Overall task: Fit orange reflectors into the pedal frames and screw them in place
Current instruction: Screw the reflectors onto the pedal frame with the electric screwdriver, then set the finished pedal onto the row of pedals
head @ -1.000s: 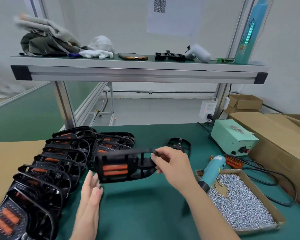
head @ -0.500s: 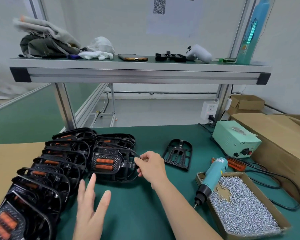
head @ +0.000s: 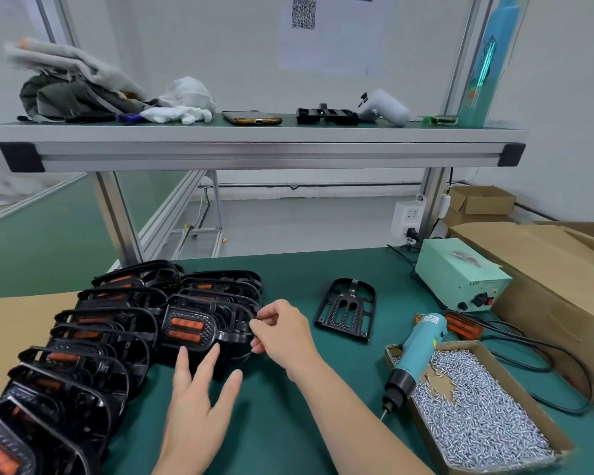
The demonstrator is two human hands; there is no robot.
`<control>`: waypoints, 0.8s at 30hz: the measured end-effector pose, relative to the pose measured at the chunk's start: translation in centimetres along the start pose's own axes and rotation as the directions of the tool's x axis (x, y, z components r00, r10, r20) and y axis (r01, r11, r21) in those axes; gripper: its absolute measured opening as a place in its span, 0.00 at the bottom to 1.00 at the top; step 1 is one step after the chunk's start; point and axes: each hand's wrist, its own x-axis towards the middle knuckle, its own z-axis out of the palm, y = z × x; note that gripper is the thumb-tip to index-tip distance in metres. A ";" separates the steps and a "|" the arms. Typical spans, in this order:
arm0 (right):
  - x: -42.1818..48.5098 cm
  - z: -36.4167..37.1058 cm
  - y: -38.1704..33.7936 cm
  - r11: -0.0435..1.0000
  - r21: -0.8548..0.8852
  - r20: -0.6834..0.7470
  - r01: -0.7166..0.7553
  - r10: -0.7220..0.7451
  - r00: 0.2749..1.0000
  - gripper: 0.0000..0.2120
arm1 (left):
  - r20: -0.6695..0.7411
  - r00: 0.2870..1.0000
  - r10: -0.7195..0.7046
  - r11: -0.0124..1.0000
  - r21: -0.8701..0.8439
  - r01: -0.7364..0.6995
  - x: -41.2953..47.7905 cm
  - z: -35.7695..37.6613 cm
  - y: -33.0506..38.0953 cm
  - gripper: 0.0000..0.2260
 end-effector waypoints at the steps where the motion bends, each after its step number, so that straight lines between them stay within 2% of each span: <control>1: 0.1 -0.5 -0.1 1.000 -0.024 -0.010 0.009 -0.010 1.000 0.04 | -0.020 1.000 0.014 1.000 0.020 -0.014 0.1 0.2 -0.2 0.24; 2: 0.3 -1.1 -0.3 0.995 -0.098 -0.039 0.031 -0.035 0.999 0.03 | -0.043 0.999 0.028 0.999 0.030 -0.027 0.1 0.3 -0.4 0.24; 4: 0.8 -2.7 -0.6 0.927 -0.369 -0.097 0.068 -0.111 0.989 0.05 | -0.081 0.996 0.044 0.999 0.019 -0.042 0.1 0.4 -0.8 0.21; 7: 1.5 -5.1 -0.7 0.671 -0.740 -0.095 0.042 -0.166 0.981 0.17 | -0.117 0.991 0.059 0.998 0.003 -0.059 0.1 0.7 -1.1 0.14; 9: 1.8 -6.2 -0.6 0.510 -0.859 -0.061 -0.032 -0.041 0.997 0.25 | -0.143 0.988 0.064 0.998 -0.014 -0.067 0.1 0.7 -1.0 0.09; 12: 2.2 -6.9 -0.2 0.439 -0.893 0.003 -0.103 0.235 0.972 0.29 | -0.171 0.981 0.095 0.995 -0.023 -0.100 0.3 0.8 -1.0 0.12; 14: 2.3 -7.1 0.0 0.379 -0.922 0.038 -0.084 0.304 0.952 0.28 | -0.193 0.975 0.113 0.993 -0.018 -0.119 0.3 0.8 -1.0 0.14; 18: 2.2 -7.3 -0.1 0.319 -0.947 0.053 -0.037 0.272 0.961 0.24 | -0.223 0.966 0.133 0.990 -0.009 -0.139 0.2 0.9 -1.0 0.13; 24: 0.9 -6.9 -0.4 0.377 -0.926 0.104 0.016 0.215 0.971 0.20 | -0.244 0.961 0.131 0.991 -0.004 -0.136 0.0 0.7 -0.7 0.09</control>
